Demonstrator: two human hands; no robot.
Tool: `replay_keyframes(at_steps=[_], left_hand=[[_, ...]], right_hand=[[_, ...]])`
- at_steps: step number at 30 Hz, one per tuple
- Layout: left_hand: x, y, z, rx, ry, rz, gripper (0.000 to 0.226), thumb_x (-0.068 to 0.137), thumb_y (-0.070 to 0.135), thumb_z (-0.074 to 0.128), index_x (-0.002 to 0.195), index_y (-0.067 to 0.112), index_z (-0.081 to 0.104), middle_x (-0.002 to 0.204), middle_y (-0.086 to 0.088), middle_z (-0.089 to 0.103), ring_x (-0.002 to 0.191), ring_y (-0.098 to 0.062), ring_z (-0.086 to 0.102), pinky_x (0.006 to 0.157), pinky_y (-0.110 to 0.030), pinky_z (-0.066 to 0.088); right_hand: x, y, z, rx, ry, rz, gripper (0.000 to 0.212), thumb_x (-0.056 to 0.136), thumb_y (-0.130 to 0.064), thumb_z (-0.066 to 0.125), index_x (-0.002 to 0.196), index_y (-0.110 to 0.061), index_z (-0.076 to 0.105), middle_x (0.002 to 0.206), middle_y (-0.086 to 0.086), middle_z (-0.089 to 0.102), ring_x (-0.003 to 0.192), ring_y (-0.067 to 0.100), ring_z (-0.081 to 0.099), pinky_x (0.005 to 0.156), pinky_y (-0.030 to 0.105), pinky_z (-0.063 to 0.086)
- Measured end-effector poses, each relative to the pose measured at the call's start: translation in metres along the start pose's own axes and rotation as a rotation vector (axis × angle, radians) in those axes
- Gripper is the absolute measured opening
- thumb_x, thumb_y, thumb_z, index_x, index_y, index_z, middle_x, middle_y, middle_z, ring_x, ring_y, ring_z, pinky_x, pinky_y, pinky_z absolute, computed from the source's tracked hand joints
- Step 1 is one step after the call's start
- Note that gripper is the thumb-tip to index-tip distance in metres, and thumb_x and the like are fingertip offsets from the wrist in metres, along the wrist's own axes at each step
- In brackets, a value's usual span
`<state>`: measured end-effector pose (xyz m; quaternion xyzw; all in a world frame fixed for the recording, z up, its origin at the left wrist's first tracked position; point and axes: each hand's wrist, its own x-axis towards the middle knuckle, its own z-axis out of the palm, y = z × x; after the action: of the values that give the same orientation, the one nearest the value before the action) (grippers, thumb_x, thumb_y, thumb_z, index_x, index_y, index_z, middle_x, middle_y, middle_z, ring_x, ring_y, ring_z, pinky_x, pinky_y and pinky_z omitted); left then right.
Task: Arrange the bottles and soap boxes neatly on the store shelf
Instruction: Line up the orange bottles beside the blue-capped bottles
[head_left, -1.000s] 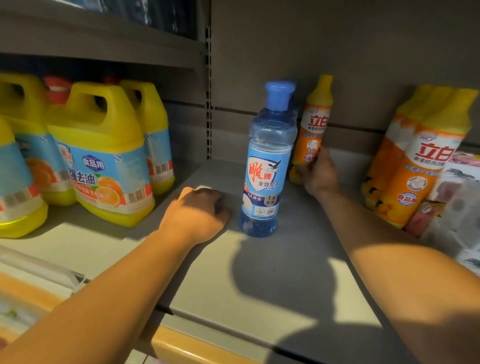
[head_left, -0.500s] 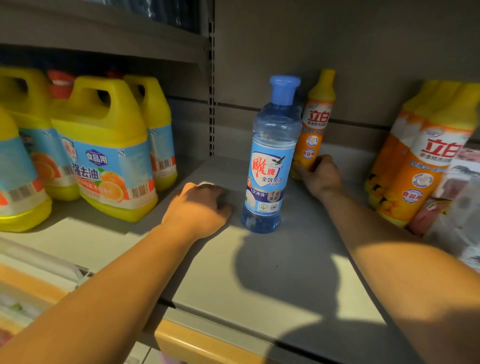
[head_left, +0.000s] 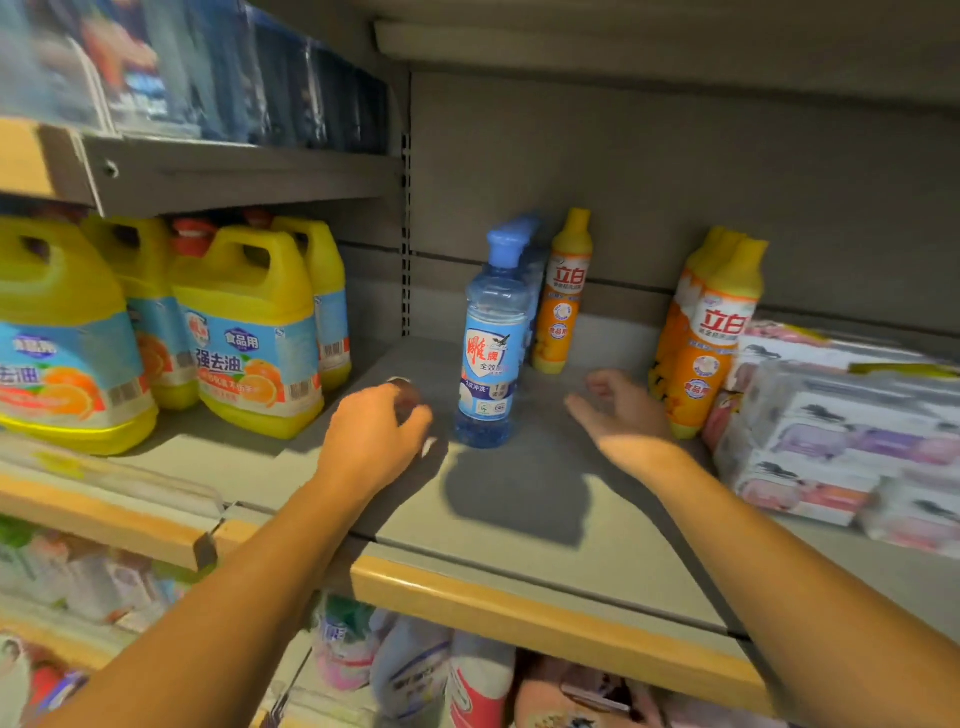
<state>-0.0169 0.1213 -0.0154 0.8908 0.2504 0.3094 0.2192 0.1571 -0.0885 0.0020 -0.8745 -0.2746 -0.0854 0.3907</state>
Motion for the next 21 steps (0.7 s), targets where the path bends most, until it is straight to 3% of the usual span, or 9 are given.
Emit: replay_keyframes(at_steps=[4, 9, 12, 14, 18, 21], left_hand=[[-0.041, 0.043, -0.008, -0.316, 0.099, 0.148, 0.008, 0.083, 0.026, 0.060, 0.085, 0.026, 0.068, 0.084, 0.003, 0.070, 0.073, -0.015, 0.066, 0.069, -0.029, 0.052], [-0.039, 0.102, 0.015, -0.452, -0.062, 0.146, 0.011, 0.087, 0.017, 0.068, 0.097, 0.021, 0.072, 0.092, 0.006, 0.071, 0.076, -0.005, 0.065, 0.074, -0.011, 0.048], [-0.027, 0.129, 0.035, -0.450, -0.146, 0.248, 0.013, 0.088, 0.008, 0.067, 0.100, 0.006, 0.073, 0.102, -0.002, 0.072, 0.092, -0.019, 0.068, 0.090, -0.028, 0.051], [-0.017, 0.141, 0.050, -0.441, -0.184, 0.248, 0.014, 0.088, 0.007, 0.068, 0.100, 0.003, 0.073, 0.107, -0.001, 0.071, 0.099, -0.022, 0.068, 0.095, -0.031, 0.049], [-0.001, 0.146, 0.077, -0.364, -0.270, 0.162, 0.023, 0.092, 0.020, 0.064, 0.113, 0.013, 0.069, 0.114, -0.001, 0.072, 0.106, -0.018, 0.066, 0.100, -0.028, 0.044], [0.001, 0.138, 0.087, -0.375, -0.298, 0.170, 0.028, 0.092, 0.021, 0.065, 0.119, 0.016, 0.065, 0.108, 0.001, 0.073, 0.101, -0.016, 0.067, 0.095, -0.023, 0.045]], right_hand=[[-0.010, -0.015, -0.052, 0.104, 0.114, -0.095, 0.034, 0.087, -0.026, 0.071, 0.116, -0.012, 0.063, 0.116, 0.008, 0.065, 0.106, 0.022, 0.062, 0.096, 0.038, 0.049], [-0.002, -0.024, -0.118, 0.107, 0.361, -0.154, 0.031, 0.085, -0.022, 0.070, 0.114, -0.012, 0.065, 0.116, 0.009, 0.063, 0.104, 0.025, 0.062, 0.094, 0.039, 0.049], [0.019, -0.020, -0.146, 0.022, 0.422, -0.152, 0.038, 0.085, -0.025, 0.068, 0.118, -0.008, 0.061, 0.114, 0.012, 0.060, 0.109, 0.030, 0.058, 0.094, 0.034, 0.045], [0.038, -0.016, -0.155, -0.064, 0.415, -0.123, 0.042, 0.086, -0.029, 0.068, 0.121, -0.008, 0.059, 0.113, 0.012, 0.061, 0.110, 0.033, 0.057, 0.087, 0.029, 0.042], [0.074, -0.007, -0.154, -0.117, 0.233, -0.052, 0.066, 0.089, -0.032, 0.065, 0.147, -0.018, 0.037, 0.145, 0.012, 0.044, 0.126, 0.030, 0.050, 0.095, 0.025, 0.040], [0.083, -0.002, -0.148, -0.155, 0.213, -0.095, 0.050, 0.089, -0.027, 0.063, 0.136, -0.016, 0.047, 0.131, 0.014, 0.054, 0.116, 0.033, 0.056, 0.092, 0.031, 0.047]])
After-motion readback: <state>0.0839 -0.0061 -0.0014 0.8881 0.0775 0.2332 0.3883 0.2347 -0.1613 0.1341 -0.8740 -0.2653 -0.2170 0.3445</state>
